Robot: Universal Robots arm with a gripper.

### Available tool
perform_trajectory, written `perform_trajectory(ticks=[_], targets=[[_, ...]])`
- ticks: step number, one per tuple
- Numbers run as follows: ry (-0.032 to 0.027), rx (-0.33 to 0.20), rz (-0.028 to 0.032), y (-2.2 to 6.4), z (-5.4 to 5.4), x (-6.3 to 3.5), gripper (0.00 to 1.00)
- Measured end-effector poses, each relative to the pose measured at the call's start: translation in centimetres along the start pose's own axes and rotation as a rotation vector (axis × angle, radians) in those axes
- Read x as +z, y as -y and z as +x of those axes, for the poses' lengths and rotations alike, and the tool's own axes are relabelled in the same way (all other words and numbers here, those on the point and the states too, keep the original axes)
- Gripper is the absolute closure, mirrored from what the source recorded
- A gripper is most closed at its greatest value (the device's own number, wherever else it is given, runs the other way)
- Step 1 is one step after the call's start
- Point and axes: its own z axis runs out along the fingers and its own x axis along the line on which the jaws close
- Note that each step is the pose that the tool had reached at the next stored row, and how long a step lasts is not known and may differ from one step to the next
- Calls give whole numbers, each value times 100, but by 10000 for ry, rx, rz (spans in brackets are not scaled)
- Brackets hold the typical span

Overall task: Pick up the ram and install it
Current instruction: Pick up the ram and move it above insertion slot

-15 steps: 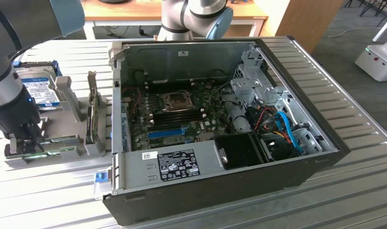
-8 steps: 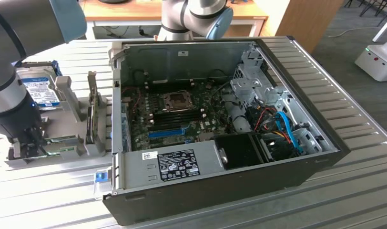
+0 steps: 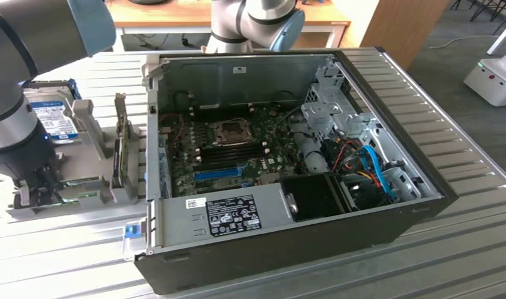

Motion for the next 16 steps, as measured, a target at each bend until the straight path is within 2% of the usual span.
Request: perform_trajectory(ticks=[8,16], targets=[[1,0,-7,134,6,-10,69],[1,1,-7,140,8,14,69]])
